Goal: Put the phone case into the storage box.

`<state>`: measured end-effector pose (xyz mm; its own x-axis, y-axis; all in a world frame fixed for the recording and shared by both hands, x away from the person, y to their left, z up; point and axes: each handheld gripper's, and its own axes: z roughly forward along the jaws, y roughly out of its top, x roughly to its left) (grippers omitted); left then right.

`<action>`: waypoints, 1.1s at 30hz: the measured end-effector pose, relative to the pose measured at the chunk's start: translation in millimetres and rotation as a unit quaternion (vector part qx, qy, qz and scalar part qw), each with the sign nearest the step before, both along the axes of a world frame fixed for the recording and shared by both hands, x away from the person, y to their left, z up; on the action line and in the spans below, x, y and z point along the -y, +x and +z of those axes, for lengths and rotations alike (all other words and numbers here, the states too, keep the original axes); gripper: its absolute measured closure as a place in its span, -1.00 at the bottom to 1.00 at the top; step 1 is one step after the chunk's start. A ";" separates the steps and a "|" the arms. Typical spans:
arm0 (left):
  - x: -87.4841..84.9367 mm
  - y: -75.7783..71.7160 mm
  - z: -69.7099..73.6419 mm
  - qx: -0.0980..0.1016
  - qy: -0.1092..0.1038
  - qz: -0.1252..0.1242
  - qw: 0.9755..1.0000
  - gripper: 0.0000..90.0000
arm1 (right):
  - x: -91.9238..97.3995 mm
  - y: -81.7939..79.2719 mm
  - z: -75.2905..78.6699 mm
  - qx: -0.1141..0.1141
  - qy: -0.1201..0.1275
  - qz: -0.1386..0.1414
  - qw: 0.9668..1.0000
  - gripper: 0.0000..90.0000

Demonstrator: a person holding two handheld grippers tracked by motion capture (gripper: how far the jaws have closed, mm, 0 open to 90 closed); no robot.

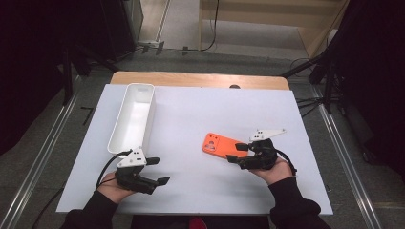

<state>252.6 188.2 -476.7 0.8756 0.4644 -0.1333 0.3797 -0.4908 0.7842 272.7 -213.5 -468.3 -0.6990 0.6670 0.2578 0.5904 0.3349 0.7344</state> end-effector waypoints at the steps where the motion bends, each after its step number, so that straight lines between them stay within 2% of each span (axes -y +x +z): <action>1: 0.0 -0.1 0.0 0.000 -0.001 0.001 1.000 -0.51 | 0.5 -1.7 -0.1 0.000 0.001 0.003 1.000 -0.24; 6: 0.2 -0.1 -0.1 0.000 0.000 0.000 1.000 -0.51 | 2.9 -9.6 -1.1 0.004 -0.001 0.021 1.000 -0.26; 10: 0.1 -0.2 0.0 0.000 -0.001 0.001 1.000 -0.51 | 5.0 -15.7 -2.9 0.002 0.002 0.024 1.000 -0.30; 33: 0.3 -0.3 -0.1 0.000 0.003 0.000 1.000 -0.51 | 28.7 -46.6 -16.9 -0.007 0.016 0.012 1.000 -0.35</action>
<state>252.4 187.8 -476.8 0.8752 0.4658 -0.1309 0.3802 -0.4946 0.7816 226.1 -242.2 -485.2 -0.7116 0.6409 0.2881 0.5921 0.3262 0.7369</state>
